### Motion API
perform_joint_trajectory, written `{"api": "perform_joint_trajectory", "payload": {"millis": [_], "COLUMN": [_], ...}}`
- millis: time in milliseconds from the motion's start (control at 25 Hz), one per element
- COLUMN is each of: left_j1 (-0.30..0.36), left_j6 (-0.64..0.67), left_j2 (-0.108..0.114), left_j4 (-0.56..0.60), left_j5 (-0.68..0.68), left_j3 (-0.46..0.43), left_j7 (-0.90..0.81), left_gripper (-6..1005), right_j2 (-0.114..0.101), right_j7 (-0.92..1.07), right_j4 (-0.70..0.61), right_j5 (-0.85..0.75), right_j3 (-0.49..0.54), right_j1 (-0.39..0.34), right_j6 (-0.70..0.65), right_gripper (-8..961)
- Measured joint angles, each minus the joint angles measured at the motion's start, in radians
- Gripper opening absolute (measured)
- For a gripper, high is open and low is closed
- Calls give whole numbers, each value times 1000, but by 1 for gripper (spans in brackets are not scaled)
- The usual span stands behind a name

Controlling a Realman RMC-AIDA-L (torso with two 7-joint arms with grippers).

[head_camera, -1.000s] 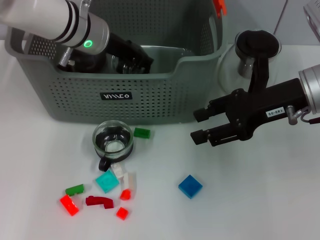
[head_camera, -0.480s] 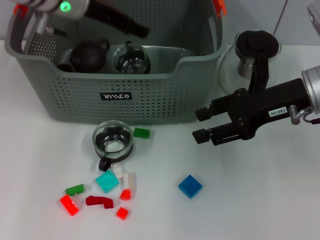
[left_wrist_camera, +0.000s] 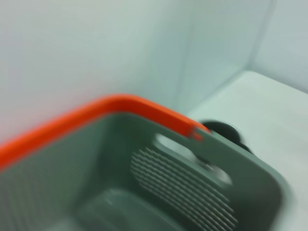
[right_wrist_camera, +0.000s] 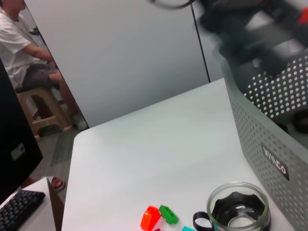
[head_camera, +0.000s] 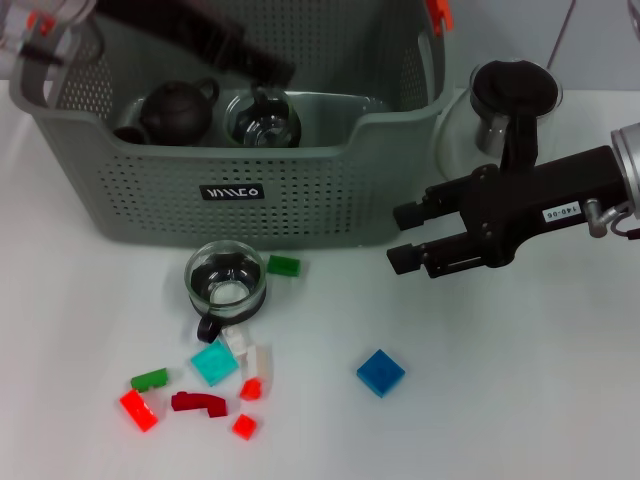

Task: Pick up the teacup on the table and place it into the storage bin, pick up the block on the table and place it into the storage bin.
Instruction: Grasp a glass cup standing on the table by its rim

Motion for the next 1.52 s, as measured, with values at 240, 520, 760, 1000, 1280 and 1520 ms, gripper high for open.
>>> {"api": "perform_joint_trajectory", "payload": {"millis": [240,520,760,1000,1280,1520], "left_j1": [66,120,184,224,224,219], "left_j6": [187,291,268,157,8,-51], "left_j2": [-36,-42,-63,-95,-111,-112], "left_j4": [-107,-114,-59,9,74,109], "left_j5": [-11,-9,7,56,122,125], "left_j3": [0,-6,11,126,240,320], "left_j7": [-16,-5,117,214,232,213], "left_gripper": [833,830,828,827,825,824], "right_j2": [0,1,6,-4,-18,-21], "right_j7": [0,-5,-11,-5,-2,-3], "right_j4": [0,0,0,1,2,2], "right_j5": [0,10,11,13,13,13], "right_j3": [23,30,30,43,67,83], "right_j1": [0,4,-2,-5,-14,-22], "right_j6": [-5,-6,-6,-40,-79,-81], "right_gripper": [668,668,668,667,666,666]}}
